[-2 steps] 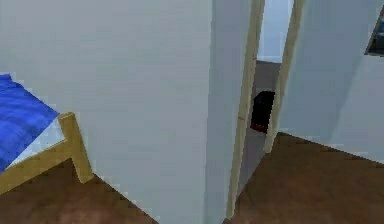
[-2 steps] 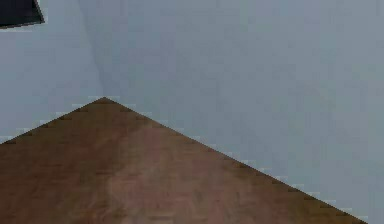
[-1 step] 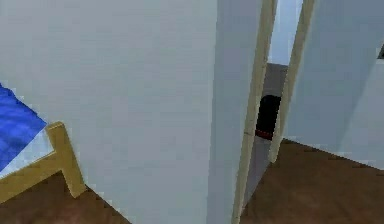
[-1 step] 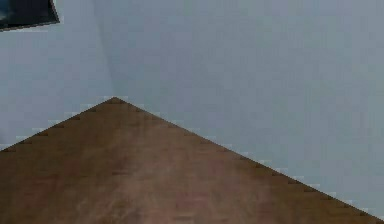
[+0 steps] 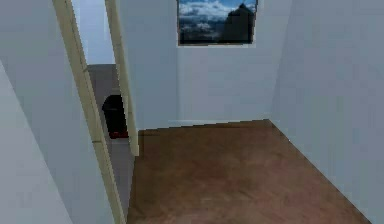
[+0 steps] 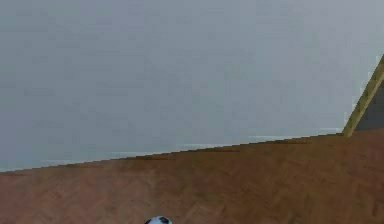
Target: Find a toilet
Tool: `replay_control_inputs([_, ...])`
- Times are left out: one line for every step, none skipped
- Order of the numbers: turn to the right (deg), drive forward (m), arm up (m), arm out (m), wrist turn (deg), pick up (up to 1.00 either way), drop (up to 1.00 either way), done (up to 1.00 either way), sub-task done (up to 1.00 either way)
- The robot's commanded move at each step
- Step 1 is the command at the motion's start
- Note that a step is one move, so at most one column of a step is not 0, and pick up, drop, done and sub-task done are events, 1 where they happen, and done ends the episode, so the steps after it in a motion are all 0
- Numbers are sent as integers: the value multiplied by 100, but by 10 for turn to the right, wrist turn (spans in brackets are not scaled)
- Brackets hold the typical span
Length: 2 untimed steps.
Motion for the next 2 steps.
replay_control_inputs([60, 0, 0, 0, 0, 0, 0, 0, 0])
replay_control_inputs([0, 100, 0, 0, 0, 0, 0, 0, 0])
